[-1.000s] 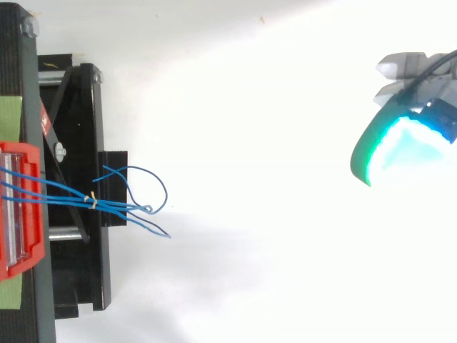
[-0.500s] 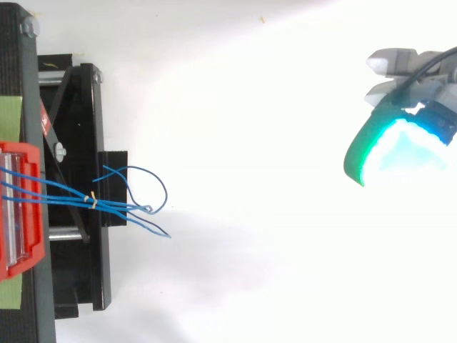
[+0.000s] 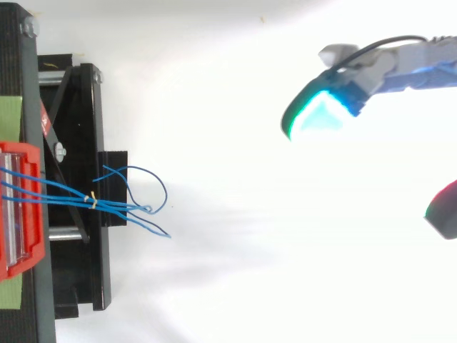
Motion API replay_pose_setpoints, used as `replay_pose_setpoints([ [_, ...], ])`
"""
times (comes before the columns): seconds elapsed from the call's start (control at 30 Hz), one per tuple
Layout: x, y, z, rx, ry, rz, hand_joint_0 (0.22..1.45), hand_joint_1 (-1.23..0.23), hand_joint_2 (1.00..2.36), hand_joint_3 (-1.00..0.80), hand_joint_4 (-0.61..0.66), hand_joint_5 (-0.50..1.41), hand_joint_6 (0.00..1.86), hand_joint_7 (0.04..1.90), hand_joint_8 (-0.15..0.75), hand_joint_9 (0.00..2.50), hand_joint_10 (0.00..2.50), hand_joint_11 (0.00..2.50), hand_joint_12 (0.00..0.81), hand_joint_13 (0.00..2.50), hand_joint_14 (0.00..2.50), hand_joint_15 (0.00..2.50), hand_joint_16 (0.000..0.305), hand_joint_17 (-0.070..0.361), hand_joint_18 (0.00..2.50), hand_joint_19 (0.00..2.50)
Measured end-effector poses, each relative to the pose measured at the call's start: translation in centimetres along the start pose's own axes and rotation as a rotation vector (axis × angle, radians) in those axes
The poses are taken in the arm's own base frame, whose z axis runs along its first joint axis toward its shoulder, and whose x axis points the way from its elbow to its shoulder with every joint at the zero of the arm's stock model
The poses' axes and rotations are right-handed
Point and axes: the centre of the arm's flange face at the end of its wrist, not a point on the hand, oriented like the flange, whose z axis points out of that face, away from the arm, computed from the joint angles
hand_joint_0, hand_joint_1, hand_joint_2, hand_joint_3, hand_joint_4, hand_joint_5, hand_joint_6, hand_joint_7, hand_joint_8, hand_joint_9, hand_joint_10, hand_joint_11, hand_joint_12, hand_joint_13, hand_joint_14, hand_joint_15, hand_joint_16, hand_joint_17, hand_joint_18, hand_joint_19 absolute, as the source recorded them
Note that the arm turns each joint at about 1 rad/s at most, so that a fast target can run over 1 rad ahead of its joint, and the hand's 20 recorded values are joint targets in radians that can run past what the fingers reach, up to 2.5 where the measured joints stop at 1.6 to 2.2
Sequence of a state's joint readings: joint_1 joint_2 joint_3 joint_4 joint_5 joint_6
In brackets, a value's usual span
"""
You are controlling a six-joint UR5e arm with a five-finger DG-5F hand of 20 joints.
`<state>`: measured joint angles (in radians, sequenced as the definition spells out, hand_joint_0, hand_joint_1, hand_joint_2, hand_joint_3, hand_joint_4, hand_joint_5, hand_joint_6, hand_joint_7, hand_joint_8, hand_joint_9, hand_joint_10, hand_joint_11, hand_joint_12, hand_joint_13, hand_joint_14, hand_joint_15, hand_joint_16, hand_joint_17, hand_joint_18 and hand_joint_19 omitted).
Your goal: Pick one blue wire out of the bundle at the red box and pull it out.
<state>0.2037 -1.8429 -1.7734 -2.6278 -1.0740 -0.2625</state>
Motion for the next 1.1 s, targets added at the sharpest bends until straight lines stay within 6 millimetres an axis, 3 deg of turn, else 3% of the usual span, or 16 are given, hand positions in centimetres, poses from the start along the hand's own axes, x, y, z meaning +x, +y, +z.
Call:
replay_pose_setpoints([
  [0.3, 3.0, -4.0, 3.5, -0.061, -0.023, 0.038, 0.49, -0.56, 1.00, -0.50, 0.34, -0.20, 0.50, 0.77, 0.348, 0.46, 0.00, 0.10, 0.429, 0.20, 0.00, 0.02, 0.063, 0.142, 0.26, 0.23],
  [0.77, 4.7, -4.9, 5.8, -0.089, -0.063, -0.002, 0.49, -0.56, 1.00, -0.49, 0.35, -0.19, 0.50, 0.78, 0.355, 0.48, 0.00, 0.11, 0.434, 0.22, 0.00, 0.02, 0.063, 0.143, 0.28, 0.25],
  [1.1, 7.2, -7.1, 10.4, -0.068, -0.067, -0.008, 0.49, -0.56, 1.00, -0.49, 0.36, -0.19, 0.50, 0.78, 0.357, 0.48, 0.00, 0.13, 0.433, 0.22, 0.00, 0.03, 0.063, 0.143, 0.29, 0.25],
])
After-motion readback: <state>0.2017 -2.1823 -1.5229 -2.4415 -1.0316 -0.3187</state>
